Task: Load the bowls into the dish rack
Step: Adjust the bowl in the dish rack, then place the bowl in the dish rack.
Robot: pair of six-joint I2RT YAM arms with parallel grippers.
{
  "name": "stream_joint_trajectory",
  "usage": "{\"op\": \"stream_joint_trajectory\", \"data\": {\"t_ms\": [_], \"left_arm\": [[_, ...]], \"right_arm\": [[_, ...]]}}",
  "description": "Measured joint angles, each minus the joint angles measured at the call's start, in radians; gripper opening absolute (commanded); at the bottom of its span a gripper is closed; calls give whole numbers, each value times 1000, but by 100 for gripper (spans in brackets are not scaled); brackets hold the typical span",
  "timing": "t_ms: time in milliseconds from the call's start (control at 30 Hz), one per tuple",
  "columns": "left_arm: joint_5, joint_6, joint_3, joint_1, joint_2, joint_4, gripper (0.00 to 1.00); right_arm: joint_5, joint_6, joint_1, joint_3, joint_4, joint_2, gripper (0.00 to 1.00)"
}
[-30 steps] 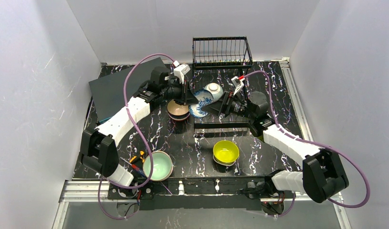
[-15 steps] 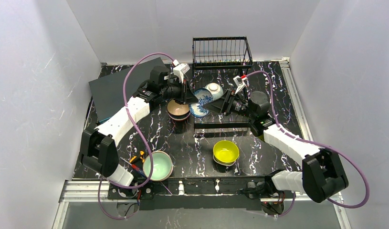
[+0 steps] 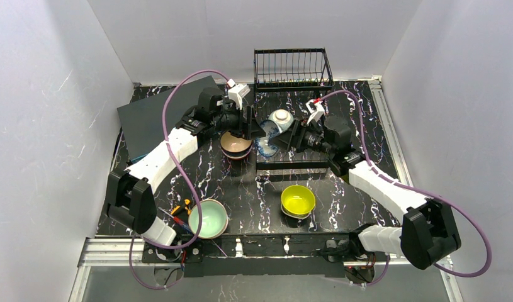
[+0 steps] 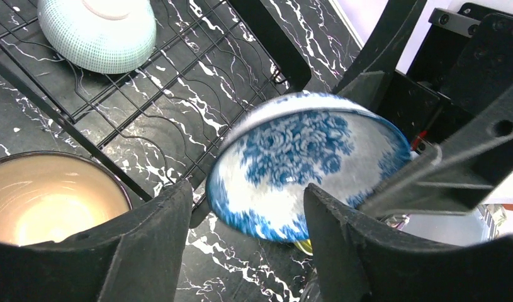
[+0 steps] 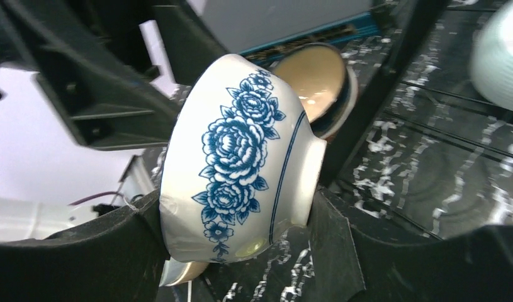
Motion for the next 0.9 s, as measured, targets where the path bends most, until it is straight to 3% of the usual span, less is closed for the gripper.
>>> {"op": "stream_joint_trajectory", "data": {"t_ms": [467,667,900], "left_arm": [[-36,0,0,0,-12,-10,68],[-37,0,0,0,-12,-16,68],[-36,0,0,0,-12,-16,68]], "right_arm": [[329,-241,-45,73,-277,-8,1],[525,-370,-57,81,-285,26,1],[610,-495,-67,81,-272,118,1]]}}
